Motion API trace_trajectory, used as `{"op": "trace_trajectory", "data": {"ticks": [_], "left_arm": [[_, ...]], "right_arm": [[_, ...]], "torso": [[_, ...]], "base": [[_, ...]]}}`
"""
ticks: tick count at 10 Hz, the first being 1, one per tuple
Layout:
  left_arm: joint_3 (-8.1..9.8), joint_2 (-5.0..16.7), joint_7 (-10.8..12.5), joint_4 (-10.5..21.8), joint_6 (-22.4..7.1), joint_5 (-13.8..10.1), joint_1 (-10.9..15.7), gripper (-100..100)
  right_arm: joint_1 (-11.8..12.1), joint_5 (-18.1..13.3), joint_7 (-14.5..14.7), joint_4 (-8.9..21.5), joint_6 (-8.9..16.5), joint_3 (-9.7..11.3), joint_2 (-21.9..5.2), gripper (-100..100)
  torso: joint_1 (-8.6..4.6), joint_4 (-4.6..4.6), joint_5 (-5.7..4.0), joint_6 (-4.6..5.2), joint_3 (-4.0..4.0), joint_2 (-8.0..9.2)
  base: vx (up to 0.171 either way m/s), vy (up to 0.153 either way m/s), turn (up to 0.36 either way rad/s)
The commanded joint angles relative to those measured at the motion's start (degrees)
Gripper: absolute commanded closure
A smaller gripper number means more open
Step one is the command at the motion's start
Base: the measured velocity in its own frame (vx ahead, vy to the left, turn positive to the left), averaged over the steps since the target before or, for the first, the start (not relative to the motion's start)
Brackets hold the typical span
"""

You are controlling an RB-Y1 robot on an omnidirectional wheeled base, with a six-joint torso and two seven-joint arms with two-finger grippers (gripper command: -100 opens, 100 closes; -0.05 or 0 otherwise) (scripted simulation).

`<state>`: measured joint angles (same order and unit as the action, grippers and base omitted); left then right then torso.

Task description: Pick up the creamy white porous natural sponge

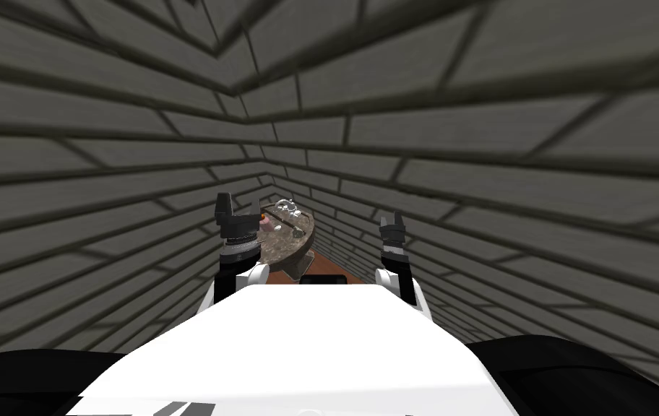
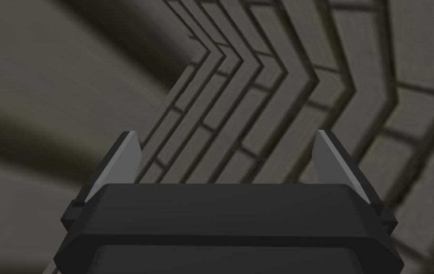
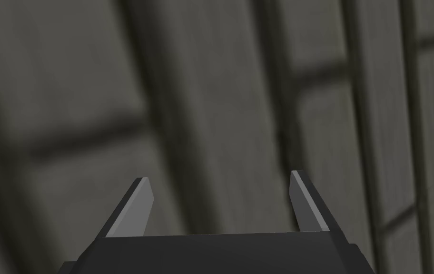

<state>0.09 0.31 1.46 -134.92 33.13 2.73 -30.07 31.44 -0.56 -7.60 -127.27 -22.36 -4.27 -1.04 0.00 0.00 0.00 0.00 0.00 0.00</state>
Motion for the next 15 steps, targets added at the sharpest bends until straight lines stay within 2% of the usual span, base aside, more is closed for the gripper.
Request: {"op": "trace_trajectory", "data": {"ticks": [1, 5, 6, 8, 9, 11, 15], "left_arm": [[0.01, 1.7, 0.0, 0.0, -1.0, -0.1, 0.1, -100], [0.03, 6.1, 0.2, 0.2, -6.4, -0.5, 1.1, -100], [0.03, 6.1, 0.2, 0.2, -6.6, -0.5, 1.1, -100], [0.03, 7.5, 0.4, 0.2, -10.2, -0.7, 1.8, -100], [0.03, 7.5, 0.4, 0.2, -10.9, -0.7, 1.8, -100], [0.01, 8.5, 0.7, 0.3, -14.8, -1.0, 2.7, -100], [-0.03, 9.1, 0.9, 0.2, -20.7, -1.3, 3.7, -100]], "right_arm": [[0.0, 0.0, 0.0, 0.0, 0.0, 0.0, 0.0, 0], [0.0, 0.0, 0.0, 0.0, 0.0, 0.0, 0.0, 0], [0.0, 0.0, 0.0, 0.0, 0.0, 0.0, 0.0, 0], [0.0, 0.0, 0.0, 0.0, 0.0, 0.0, 0.0, 0], [0.0, 0.0, 0.0, 0.0, 0.0, 0.0, 0.0, 0], [0.0, 0.0, 0.0, 0.0, 0.0, 0.0, 0.0, 0], [0.0, 0.0, 0.0, 0.0, 0.0, 0.0, 0.0, 0]], "torso": [[0.0, 0.0, 0.0, 0.0, 0.0, 0.0], [0.06, 0.02, 0.01, 0.0, 0.05, 0.09], [0.07, 0.02, 0.02, 0.0, 0.07, 0.12], [0.05, 0.02, 0.01, 0.0, 0.04, 0.07], [0.07, 0.02, 0.02, 0.01, 0.05, 0.09], [0.05, 0.02, 0.01, 0.0, 0.05, 0.09], [0.07, 0.02, 0.02, 0.0, 0.06, 0.1]], "base": [[-0.006, 0.002, -0.006], [-0.023, 0.01, -0.013], [-0.023, 0.01, -0.006], [-0.022, 0.014, -0.015], [-0.024, 0.013, -0.011], [-0.03, 0.011, -0.017], [-0.028, 0.016, -0.013]]}}
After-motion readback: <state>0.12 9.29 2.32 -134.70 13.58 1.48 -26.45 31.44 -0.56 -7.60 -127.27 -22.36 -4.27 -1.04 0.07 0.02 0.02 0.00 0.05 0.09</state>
